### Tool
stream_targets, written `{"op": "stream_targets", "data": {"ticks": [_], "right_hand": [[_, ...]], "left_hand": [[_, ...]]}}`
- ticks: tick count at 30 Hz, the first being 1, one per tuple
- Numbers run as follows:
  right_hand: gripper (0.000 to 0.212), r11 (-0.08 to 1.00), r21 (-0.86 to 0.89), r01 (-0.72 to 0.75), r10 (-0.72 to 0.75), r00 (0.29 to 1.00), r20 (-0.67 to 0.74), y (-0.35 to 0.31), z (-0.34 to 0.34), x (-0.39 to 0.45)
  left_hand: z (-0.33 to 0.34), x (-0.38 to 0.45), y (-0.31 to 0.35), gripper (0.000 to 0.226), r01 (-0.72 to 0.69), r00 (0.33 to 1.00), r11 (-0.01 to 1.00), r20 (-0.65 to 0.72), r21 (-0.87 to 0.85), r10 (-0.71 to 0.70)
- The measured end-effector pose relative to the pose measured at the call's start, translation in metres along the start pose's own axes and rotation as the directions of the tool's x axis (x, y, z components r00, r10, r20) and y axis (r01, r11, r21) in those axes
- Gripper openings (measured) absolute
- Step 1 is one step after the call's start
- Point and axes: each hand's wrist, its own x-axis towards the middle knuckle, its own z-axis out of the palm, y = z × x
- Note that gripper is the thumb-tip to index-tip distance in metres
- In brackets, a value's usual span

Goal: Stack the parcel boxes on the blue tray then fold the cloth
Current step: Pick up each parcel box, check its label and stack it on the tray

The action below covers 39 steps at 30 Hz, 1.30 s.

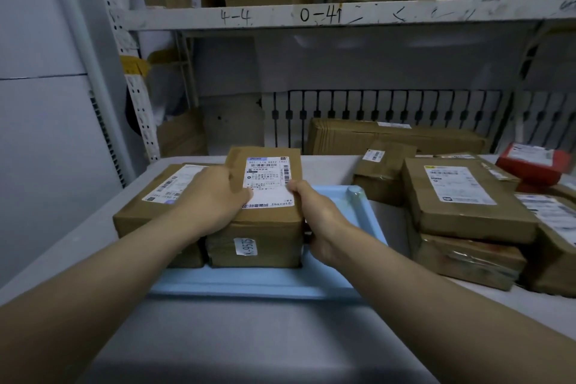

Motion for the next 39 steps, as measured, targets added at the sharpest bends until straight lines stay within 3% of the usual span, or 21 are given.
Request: {"op": "stream_targets", "data": {"ticks": [3, 7, 14, 17, 20, 23, 27, 32, 35, 37, 39], "right_hand": [[0.031, 0.999, 0.035, 0.014, -0.013, 1.000, -0.025, -0.001, -0.005, -0.006], [0.038, 1.000, -0.016, -0.013, 0.013, 1.000, 0.004, 0.001, -0.010, -0.011], [0.038, 0.998, -0.057, 0.018, -0.017, 1.000, 0.020, 0.007, -0.017, -0.008], [0.028, 0.995, -0.084, 0.051, -0.050, 0.998, 0.024, 0.007, -0.022, -0.006], [0.017, 0.994, -0.087, 0.059, -0.058, 0.998, 0.019, 0.005, -0.026, -0.005], [0.027, 0.998, -0.057, 0.035, -0.033, 0.998, 0.044, 0.007, -0.018, -0.003], [0.035, 0.999, -0.037, 0.031, -0.029, 0.997, 0.066, 0.007, -0.002, -0.001], [0.040, 0.993, -0.097, 0.063, -0.054, 0.994, 0.093, 0.003, 0.004, -0.006], [0.051, 0.980, -0.160, 0.116, -0.104, 0.991, 0.083, 0.005, -0.010, -0.010], [0.056, 0.961, -0.204, 0.185, -0.183, 0.983, 0.033, 0.007, -0.026, -0.012], [0.051, 0.933, -0.224, 0.283, -0.296, 0.955, -0.026, 0.007, -0.045, -0.016]], "left_hand": [[0.002, 0.005, 0.000, 0.050, 0.017, 0.999, 0.999, 0.027, -0.031, -0.016], [0.010, 0.010, 0.000, 0.036, 0.010, 0.998, 0.998, 0.063, 0.061, -0.014], [0.002, 0.007, 0.006, 0.037, -0.024, 0.990, 0.994, 0.141, 0.103, 0.009], [-0.008, 0.008, -0.009, 0.056, -0.001, 0.998, 0.990, -0.068, 0.140, 0.010], [-0.016, 0.013, -0.037, 0.072, 0.179, 0.958, 0.980, -0.242, 0.087, -0.154], [-0.017, 0.011, -0.069, 0.078, 0.348, 0.909, 0.936, -0.230, -0.045, -0.349], [-0.013, 0.005, -0.080, 0.061, 0.348, 0.912, 0.933, -0.197, -0.094, -0.361], [-0.015, 0.000, -0.081, 0.055, 0.362, 0.914, 0.930, -0.177, -0.057, -0.366], [-0.015, -0.009, -0.070, 0.059, 0.304, 0.913, 0.953, -0.288, 0.005, -0.290], [-0.011, -0.016, -0.045, 0.058, 0.149, 0.917, 0.985, -0.362, -0.084, -0.169], [-0.002, -0.024, -0.011, 0.038, -0.035, 0.916, 0.991, -0.402, -0.133, -0.022]]}}
